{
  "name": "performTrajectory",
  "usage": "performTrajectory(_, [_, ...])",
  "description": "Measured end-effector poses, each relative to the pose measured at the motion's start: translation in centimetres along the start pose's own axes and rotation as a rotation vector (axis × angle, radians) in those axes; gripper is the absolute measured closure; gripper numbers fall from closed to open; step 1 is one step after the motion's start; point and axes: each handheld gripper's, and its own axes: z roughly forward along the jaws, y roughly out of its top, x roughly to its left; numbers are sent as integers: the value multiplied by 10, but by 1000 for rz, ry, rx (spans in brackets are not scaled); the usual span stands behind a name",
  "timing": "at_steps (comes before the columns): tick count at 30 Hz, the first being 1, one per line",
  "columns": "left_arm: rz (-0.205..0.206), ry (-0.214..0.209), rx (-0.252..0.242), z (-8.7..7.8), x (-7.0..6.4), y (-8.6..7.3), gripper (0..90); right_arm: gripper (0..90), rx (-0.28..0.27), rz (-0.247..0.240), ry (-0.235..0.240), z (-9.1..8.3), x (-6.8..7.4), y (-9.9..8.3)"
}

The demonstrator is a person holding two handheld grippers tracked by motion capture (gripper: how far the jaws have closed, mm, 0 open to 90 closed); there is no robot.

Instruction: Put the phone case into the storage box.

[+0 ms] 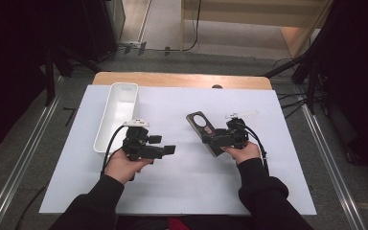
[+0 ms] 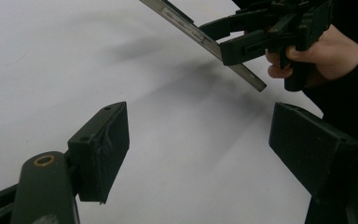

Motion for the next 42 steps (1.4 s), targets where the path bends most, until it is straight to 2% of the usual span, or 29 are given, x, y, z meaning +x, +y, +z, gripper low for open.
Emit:
performTrajectory(6, [-22,12,3,6,2,6,200,110,-15,9,-18,0,1,-1])
performTrajectory(18, [-63,25,-8,17,7,14,200,110,-23,11,-24,1,5,-3])
performTrajectory(25, [-73,32,-23,21,9,17,216,110,-29,15,-20,2,7,-4])
performTrajectory(27, [-78,47,-26,23,10,19,219,110,-37,12,-20,3,9,-5])
performTrajectory(35, [-77,55,-12,29,10,24,241,110,-49,22,-31,4,12,-7])
performTrajectory(42, [-96,56,-13,33,9,30,241,110,-63,28,-44,5,15,-9])
